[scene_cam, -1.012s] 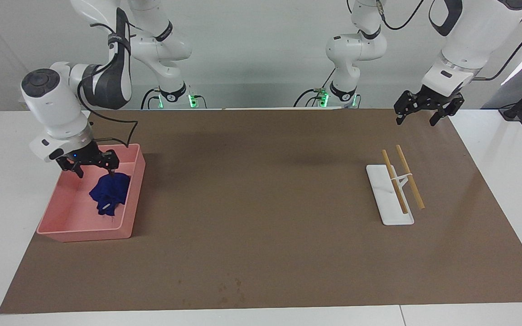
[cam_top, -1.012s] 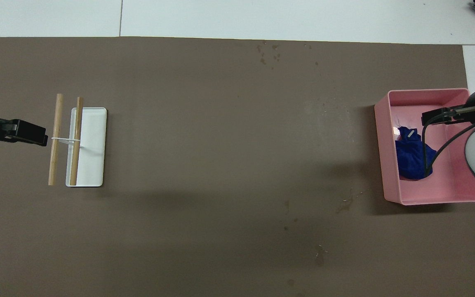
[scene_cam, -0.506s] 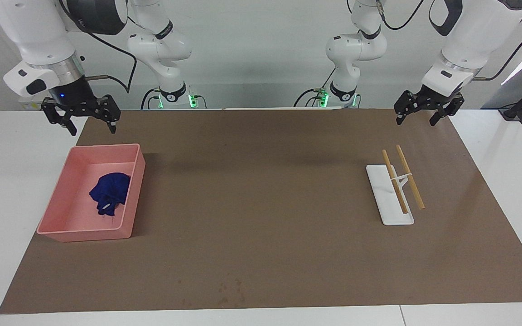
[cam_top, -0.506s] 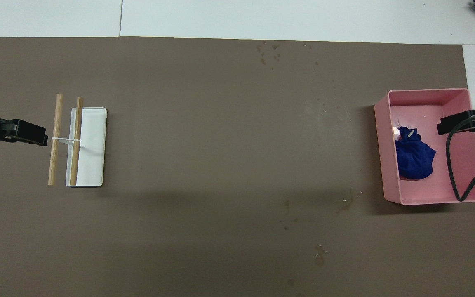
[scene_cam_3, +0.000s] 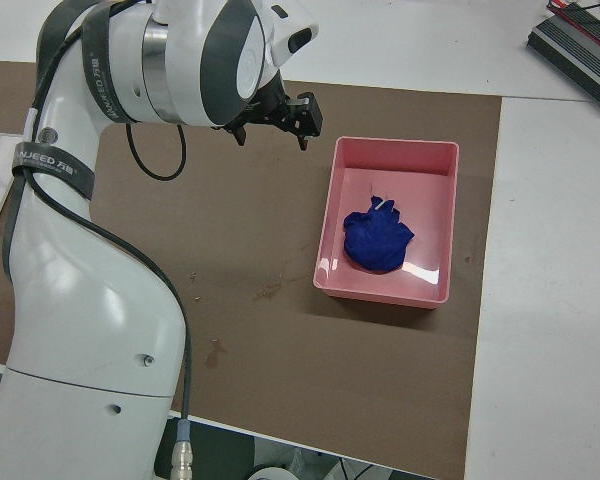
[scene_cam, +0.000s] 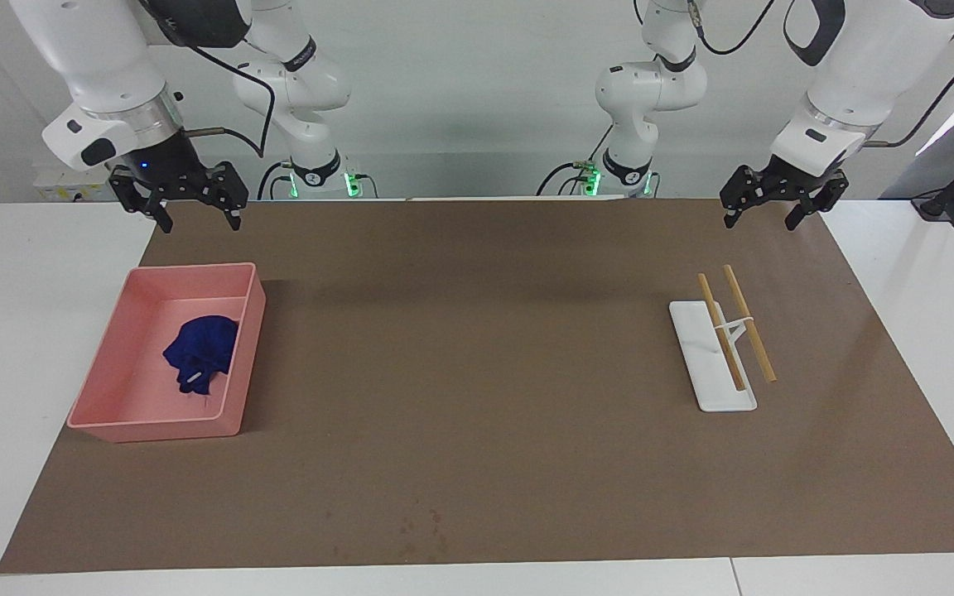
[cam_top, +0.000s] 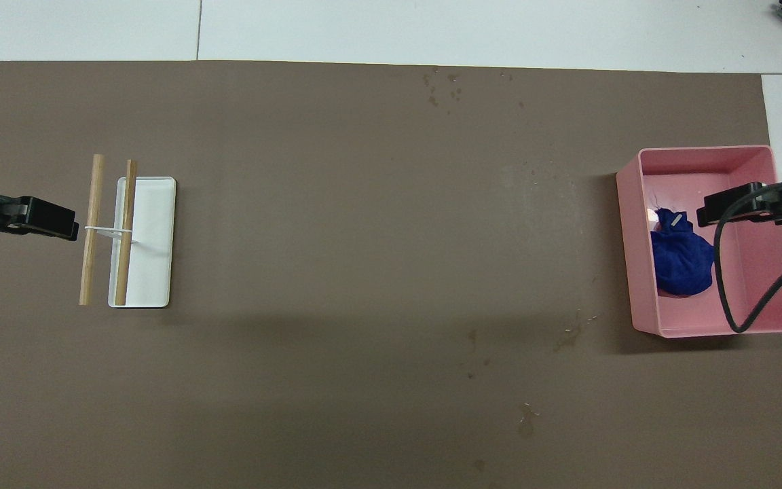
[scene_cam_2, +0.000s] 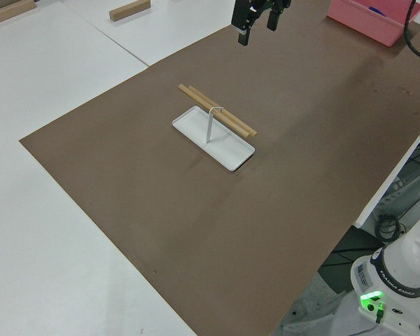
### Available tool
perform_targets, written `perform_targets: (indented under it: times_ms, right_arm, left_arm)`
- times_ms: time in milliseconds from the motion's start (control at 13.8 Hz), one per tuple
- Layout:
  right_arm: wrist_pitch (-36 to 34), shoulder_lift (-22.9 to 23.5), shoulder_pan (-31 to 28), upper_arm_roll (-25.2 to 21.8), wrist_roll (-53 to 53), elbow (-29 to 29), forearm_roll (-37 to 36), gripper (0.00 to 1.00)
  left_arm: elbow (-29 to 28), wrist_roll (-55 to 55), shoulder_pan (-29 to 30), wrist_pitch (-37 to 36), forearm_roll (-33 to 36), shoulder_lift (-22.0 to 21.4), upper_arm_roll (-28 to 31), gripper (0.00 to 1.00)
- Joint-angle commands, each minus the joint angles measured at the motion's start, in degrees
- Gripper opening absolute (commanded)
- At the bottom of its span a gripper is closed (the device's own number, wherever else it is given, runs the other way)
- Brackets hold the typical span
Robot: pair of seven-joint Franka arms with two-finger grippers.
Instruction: Wipe water with towel using both arms
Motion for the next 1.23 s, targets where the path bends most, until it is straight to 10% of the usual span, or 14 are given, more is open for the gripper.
perform_targets:
  times_ms: [0, 1156]
  right_arm:
    - [-0.22, -0.01, -0.84, 0.34, 0.55, 0.18, 1.54, 1.00]
    - [-2.33, -2.03, -0.93, 0.08, -1.39, 0.09, 1.10, 1.00]
  left_arm:
    - [-0.63, 0.18, -0.19, -0.77, 0.89, -1.01, 0.30, 1.00]
    - [-0.63, 0.18, -0.28, -0.77, 0.89, -1.01, 0.21, 1.00]
